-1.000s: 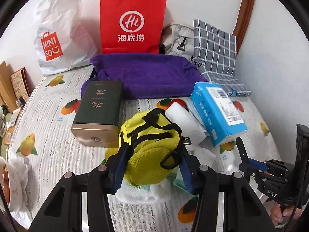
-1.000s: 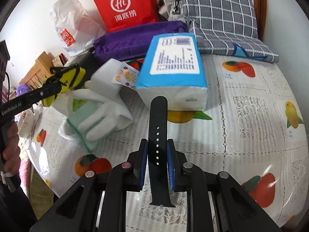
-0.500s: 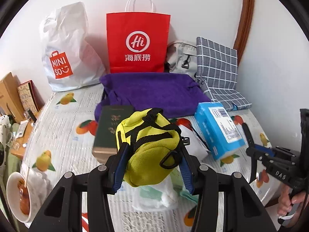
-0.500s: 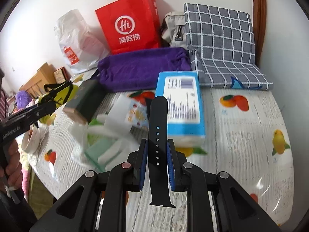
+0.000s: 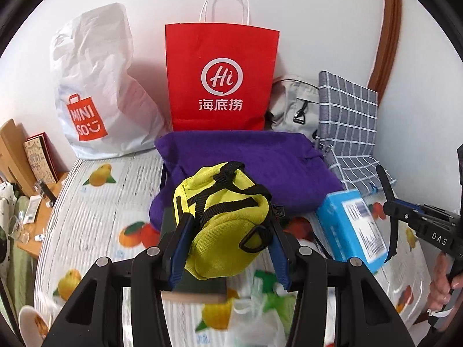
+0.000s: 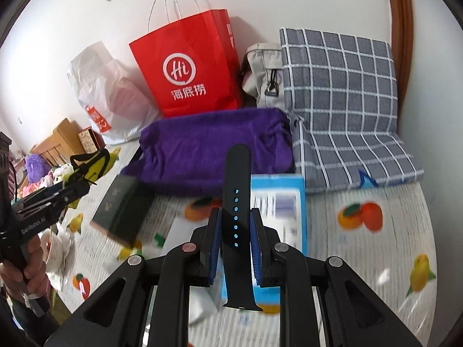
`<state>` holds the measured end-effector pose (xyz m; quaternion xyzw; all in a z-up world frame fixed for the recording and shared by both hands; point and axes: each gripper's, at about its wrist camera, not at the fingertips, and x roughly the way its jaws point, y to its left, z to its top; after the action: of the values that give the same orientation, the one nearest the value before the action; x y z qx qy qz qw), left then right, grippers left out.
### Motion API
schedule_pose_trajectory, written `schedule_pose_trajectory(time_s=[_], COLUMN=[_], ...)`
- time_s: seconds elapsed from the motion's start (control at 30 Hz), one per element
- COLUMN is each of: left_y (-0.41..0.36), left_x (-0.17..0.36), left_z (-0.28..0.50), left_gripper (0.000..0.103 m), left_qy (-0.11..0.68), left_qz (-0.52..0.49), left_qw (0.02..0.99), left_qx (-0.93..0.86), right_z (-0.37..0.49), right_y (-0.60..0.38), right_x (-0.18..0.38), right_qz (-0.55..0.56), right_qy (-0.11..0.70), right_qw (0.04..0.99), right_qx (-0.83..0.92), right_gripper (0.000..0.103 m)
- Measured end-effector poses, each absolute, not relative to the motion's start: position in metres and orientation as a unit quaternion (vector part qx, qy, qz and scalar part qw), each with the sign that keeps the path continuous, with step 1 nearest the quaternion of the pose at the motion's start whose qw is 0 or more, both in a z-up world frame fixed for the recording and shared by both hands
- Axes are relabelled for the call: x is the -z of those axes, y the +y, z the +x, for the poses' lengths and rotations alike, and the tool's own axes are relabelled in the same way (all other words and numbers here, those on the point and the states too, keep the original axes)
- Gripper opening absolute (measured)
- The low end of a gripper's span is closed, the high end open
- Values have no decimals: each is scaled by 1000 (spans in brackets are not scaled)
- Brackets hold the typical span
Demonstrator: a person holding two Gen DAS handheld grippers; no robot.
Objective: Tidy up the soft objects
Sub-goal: 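Carry the black strap and yellow pouch onto the purple towel with both tools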
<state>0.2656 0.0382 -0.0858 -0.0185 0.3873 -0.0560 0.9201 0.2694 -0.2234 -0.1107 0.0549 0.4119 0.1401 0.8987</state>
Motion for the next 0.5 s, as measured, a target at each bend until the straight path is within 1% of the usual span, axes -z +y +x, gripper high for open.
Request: schedule_pose_trajectory(time_s=[0.5], left_y=[51], left_x=[99], left_z=[346], left_gripper=[47], left_qy=[404], left_qz=[-25], left_qw=[914], left_qx=[17], right_z=[367], right_y=[-197], right_x=[119], right_qz=[53], right_qy=[422], right_qw=[889], right_qx=[-171], right_gripper=[19])
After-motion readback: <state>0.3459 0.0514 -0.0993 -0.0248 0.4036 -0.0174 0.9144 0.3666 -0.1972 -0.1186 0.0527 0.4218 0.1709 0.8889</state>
